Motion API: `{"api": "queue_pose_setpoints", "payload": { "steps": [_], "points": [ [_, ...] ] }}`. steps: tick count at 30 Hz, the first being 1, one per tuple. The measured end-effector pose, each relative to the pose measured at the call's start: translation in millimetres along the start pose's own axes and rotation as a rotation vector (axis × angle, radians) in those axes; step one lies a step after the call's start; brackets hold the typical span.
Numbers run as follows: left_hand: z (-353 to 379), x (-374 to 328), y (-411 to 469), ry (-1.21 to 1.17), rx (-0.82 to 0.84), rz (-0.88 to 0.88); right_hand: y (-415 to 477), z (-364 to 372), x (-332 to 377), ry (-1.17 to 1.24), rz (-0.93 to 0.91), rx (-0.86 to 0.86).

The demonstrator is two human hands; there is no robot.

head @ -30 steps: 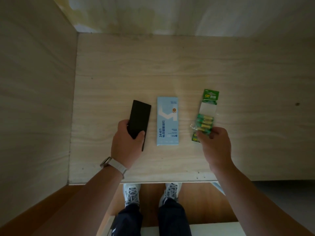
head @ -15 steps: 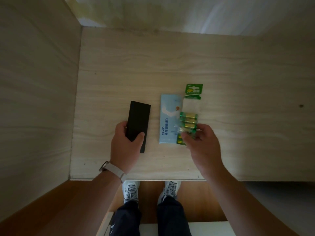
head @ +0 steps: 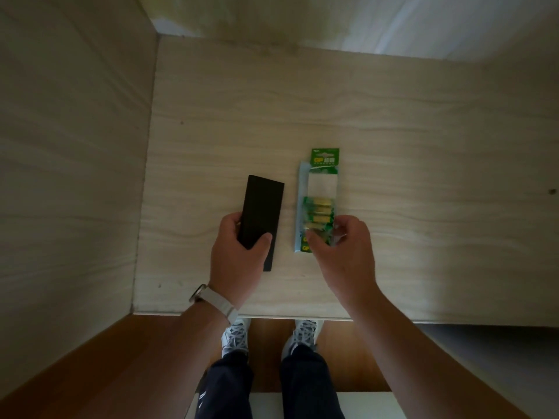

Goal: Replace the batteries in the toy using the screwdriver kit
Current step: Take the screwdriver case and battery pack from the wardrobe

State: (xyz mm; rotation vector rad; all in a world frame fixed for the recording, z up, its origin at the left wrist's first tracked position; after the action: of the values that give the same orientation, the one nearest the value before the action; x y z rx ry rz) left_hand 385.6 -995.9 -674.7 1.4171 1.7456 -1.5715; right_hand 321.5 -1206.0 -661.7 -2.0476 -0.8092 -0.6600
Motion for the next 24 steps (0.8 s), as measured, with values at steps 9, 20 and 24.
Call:
{"api": "queue_pose_setpoints", "payload": {
  "steps": [9,20,24],
  "points": [
    [1.0,0.4,-10.2,-0.037,-0.005,-0.005,8.0,7.2,-1.8,-0.045,0.085,0.096],
    [4.0,9.3,-14.7,-0.094,-0.002,-0.03,4.9,13.1,11.7,-0.29,0.135,-0.096],
    [6.6,8.5,-18.7,-0.101,0.001,-0.033,4.0,14.0,18.4,-0.305,0.098,-0.119]
  ]
}}
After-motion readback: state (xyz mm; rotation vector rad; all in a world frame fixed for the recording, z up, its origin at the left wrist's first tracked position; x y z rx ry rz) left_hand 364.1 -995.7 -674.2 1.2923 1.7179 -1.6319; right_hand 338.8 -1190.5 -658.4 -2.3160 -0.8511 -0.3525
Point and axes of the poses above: each hand's wrist, its own y-axis towards the middle knuckle, its own z-axis out of the palm, x = y × z, the point moved 8 cm from there along y, towards the middle knuckle, and after that the axes turned 9 degrees about x, right-handed, at the moved point
